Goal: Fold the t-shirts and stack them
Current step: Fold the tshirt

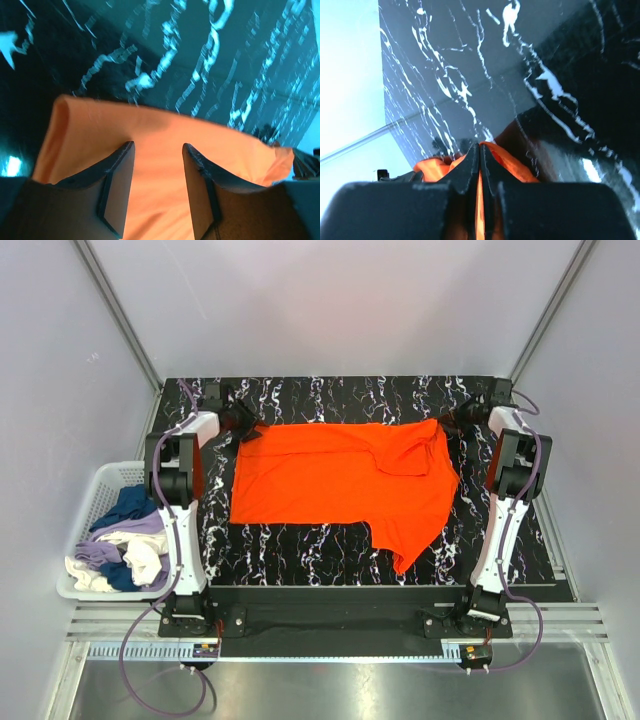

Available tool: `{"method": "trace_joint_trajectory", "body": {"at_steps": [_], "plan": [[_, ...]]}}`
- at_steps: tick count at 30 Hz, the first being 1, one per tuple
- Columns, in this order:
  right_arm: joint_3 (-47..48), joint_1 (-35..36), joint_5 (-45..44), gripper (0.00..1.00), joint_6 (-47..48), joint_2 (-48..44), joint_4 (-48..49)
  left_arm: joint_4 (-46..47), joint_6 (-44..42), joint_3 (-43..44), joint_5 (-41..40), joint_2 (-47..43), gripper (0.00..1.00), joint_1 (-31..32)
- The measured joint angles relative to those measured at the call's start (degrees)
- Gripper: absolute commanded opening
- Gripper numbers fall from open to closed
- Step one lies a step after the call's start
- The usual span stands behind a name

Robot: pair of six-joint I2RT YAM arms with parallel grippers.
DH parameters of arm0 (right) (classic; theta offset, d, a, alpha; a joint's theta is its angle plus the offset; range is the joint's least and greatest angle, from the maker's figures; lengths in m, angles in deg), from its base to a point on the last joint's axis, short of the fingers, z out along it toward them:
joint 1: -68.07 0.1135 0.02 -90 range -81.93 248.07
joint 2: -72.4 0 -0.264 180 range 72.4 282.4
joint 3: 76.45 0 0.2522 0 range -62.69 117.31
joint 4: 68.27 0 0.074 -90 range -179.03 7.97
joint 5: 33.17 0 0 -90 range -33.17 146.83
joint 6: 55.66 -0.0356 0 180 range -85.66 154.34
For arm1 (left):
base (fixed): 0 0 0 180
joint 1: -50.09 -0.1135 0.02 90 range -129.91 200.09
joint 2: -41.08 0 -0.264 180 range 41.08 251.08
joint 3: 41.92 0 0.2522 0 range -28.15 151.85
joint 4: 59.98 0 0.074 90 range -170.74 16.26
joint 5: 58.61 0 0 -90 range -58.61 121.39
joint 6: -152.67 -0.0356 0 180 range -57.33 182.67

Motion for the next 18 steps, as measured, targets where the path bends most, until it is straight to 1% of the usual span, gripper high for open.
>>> {"method": "trace_joint_trajectory", "body": {"at_steps": [5, 6, 7, 10, 14, 17, 18], "plan": [[-4.5, -0.1, -0.9, 0.03, -0.9, -0.4, 6.4, -4.2, 2.0, 4.7, -0.4, 2.7, 0.47, -0.3], [-4.9, -0.1, -0.9, 0.02, -1.1, -0.4, 7.2, -4.9, 2.2, 5.4, -0.4, 3.1, 0.47, -0.3], [-5.0, -0.1, -1.0, 0.0, -1.2, -0.4, 7.9, -5.2, 2.4, 5.6, -0.4, 3.2, 0.47, -0.3], [-5.0, -0.2, -1.8, 0.0, -1.6, -0.5, 10.4, -6.3, 2.6, 6.5, -0.4, 3.6, 0.47, -0.4], [-8.2, -0.3, -4.2, 0.0, -2.5, -1.8, 14.2, -6.6, 2.8, 6.9, -0.3, 3.8, 0.46, -0.5], [-9.3, -0.4, -5.3, 0.0, -2.7, -2.3, 14.7, -6.6, 2.9, 6.9, -0.3, 3.8, 0.46, -0.5], [-9.2, -0.4, -5.5, 0.02, -2.6, -2.3, 14.8, -6.6, 2.9, 6.9, -0.2, 3.8, 0.46, -0.5]]}}
